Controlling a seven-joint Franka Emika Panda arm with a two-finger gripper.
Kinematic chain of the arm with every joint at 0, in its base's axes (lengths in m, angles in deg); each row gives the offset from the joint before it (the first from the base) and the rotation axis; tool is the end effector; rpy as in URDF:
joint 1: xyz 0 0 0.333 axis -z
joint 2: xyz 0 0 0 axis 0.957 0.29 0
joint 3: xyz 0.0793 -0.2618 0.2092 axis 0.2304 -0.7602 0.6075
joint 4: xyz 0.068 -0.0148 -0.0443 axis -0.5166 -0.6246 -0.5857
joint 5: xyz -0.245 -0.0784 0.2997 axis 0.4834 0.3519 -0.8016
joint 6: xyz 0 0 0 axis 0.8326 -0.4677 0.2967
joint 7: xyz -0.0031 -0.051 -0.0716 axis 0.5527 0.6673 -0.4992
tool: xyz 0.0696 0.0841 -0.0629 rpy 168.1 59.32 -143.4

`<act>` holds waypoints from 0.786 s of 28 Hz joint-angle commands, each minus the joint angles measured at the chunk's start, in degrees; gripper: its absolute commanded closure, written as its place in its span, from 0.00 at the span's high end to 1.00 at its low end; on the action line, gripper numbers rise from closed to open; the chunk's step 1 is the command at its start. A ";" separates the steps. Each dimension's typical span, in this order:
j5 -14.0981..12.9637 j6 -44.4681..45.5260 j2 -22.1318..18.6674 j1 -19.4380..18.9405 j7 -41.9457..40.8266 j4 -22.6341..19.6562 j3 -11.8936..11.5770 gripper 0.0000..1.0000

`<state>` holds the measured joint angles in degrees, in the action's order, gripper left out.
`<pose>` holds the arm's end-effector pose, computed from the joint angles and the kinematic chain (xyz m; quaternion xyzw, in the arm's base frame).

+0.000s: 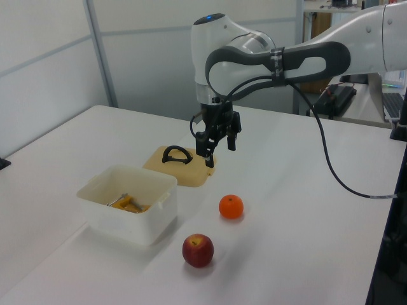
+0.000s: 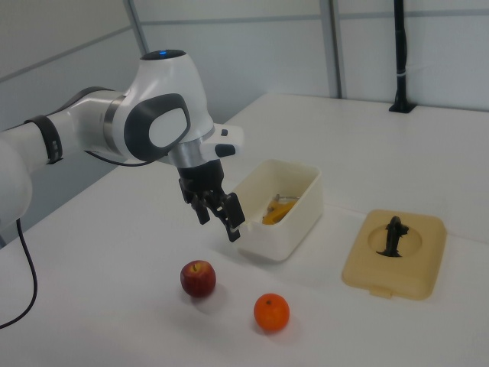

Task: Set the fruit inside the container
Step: 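Lower the open gripper onto the orange beside the container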

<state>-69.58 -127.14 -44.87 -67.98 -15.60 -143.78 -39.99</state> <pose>0.6107 0.0164 0.5416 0.9971 -0.0755 0.0024 0.0103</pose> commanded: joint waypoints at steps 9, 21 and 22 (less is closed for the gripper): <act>0.64 -7.83 1.60 0.20 -5.87 -5.86 -1.89 1.00; 4.95 -18.91 4.32 -0.15 -4.90 -13.24 -3.91 1.00; 5.30 -19.70 4.41 -0.15 -4.90 -13.86 -3.83 1.00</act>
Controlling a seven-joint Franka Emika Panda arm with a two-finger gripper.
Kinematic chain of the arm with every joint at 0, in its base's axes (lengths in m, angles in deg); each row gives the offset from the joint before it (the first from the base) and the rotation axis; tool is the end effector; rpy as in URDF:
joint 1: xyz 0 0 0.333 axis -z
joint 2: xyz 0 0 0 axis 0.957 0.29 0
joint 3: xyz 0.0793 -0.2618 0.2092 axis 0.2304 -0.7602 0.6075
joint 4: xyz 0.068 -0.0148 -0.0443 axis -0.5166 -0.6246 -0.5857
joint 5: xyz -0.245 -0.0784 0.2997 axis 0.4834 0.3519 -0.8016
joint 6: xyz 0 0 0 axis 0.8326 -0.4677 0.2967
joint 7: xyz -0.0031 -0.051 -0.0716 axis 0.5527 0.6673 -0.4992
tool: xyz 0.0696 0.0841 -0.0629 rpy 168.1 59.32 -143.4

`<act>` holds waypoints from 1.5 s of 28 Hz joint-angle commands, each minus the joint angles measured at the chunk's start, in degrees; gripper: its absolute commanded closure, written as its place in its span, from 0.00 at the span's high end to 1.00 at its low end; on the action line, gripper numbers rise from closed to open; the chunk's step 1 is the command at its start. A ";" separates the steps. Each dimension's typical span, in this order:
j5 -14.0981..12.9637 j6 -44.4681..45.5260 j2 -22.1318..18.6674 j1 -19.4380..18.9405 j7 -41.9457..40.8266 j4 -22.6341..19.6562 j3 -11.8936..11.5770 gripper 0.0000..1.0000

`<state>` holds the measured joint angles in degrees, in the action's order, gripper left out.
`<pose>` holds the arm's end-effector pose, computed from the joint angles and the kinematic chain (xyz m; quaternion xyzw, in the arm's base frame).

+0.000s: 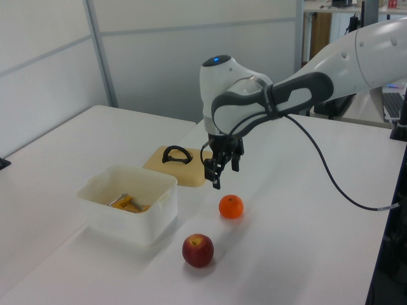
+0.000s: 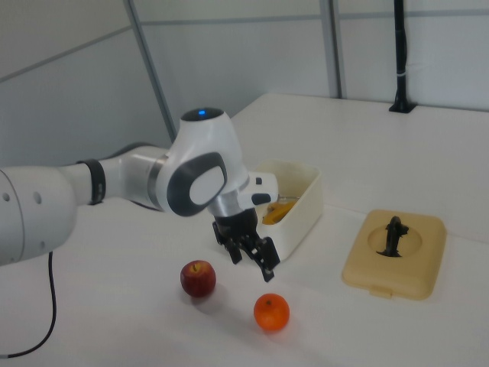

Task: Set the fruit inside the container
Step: 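Lower the open gripper onto the orange beside the container, then close the gripper on the orange and lift it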

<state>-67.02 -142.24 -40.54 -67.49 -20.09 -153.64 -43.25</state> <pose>0.6261 -0.0241 0.4353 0.9980 -0.0547 0.0103 0.0295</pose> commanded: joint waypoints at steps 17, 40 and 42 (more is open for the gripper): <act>9.16 -11.63 4.82 -0.73 3.38 -7.17 -0.74 1.00; 1.80 -3.82 -2.12 -0.90 4.61 -0.07 -0.13 0.00; -1.71 -1.54 -2.03 -1.60 4.34 3.79 -0.21 0.00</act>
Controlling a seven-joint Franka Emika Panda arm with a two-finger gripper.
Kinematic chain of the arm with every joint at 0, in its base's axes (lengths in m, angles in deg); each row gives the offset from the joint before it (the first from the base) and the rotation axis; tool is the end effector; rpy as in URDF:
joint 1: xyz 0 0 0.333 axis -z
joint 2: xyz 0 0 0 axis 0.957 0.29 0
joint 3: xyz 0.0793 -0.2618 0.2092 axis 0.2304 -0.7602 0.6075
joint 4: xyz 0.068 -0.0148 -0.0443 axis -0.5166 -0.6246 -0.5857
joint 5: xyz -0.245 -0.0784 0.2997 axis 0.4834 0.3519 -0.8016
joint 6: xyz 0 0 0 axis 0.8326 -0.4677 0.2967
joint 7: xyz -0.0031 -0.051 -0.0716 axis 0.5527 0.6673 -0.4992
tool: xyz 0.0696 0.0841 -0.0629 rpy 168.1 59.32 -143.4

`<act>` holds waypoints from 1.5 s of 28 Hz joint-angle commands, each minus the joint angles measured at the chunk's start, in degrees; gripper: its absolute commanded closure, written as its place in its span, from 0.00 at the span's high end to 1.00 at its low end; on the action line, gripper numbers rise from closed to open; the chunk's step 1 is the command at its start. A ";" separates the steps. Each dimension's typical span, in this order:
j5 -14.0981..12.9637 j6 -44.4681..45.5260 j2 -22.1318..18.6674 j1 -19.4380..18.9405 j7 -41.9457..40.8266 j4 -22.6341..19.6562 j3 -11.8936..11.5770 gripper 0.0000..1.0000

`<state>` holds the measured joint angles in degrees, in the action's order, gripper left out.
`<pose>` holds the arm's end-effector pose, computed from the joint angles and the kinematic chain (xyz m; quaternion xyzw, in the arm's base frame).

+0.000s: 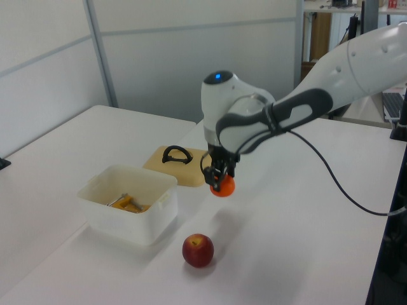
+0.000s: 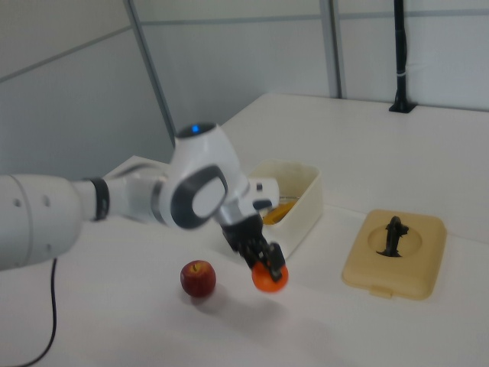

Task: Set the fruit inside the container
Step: 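Close the gripper on the orange and lift it, then carry the orange over the container and release it inside, then move the open gripper down over the red apple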

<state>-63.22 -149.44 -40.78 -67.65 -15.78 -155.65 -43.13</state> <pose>0.6333 -0.0234 0.4335 0.9943 -0.0701 0.0610 0.0517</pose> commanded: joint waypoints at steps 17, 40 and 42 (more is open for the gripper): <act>0.87 -13.48 9.09 -8.92 28.13 13.83 -0.60 0.00; -0.78 -1.02 4.80 -11.73 20.09 14.45 -0.25 1.00; -2.37 2.14 4.01 -12.44 16.30 13.83 -0.25 1.00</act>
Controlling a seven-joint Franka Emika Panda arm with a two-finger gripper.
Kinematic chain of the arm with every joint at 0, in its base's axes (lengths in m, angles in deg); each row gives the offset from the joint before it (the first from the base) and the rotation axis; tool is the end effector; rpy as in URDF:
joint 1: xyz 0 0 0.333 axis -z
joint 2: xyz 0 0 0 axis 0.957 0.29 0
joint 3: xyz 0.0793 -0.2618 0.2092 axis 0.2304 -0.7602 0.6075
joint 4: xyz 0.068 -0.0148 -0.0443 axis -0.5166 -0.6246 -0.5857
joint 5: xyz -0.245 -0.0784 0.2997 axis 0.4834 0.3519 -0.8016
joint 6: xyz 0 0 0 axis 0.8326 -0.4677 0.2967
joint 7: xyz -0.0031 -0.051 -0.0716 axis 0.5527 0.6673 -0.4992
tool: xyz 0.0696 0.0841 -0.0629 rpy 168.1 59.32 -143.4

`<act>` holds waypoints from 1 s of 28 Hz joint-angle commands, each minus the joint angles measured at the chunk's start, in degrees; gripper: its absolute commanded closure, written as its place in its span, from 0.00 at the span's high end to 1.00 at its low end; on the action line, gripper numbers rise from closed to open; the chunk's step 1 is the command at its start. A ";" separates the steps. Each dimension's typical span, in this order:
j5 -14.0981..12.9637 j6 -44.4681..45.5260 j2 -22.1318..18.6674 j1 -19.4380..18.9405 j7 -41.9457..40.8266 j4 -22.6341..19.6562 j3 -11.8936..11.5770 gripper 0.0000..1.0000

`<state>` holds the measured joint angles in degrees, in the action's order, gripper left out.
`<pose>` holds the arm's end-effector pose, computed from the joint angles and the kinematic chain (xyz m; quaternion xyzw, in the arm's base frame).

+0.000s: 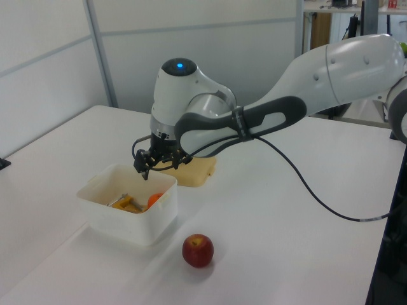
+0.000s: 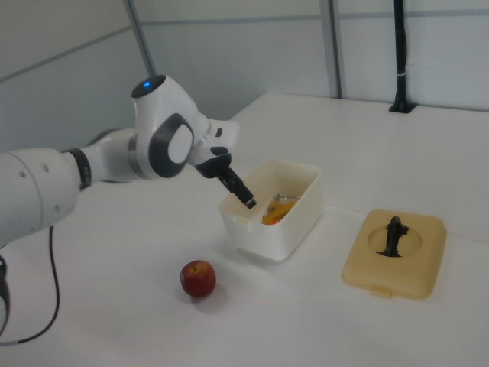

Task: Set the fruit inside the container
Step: 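Move the open gripper down over the red apple, then close the gripper around the red apple and lift it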

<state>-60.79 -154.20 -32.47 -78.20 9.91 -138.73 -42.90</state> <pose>0.7061 0.1036 0.4935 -0.9638 0.1909 -0.1860 0.0024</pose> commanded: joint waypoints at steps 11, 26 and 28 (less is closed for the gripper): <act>-4.54 10.44 -5.53 -8.11 -12.74 -11.69 -1.00 1.00; 0.21 2.70 -4.65 -10.85 -10.11 -21.01 -1.18 1.00; 0.30 1.82 -4.30 -10.85 -10.11 -21.37 -1.88 1.00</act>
<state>-61.65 -149.26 -35.91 -88.42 -0.80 -157.19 -43.05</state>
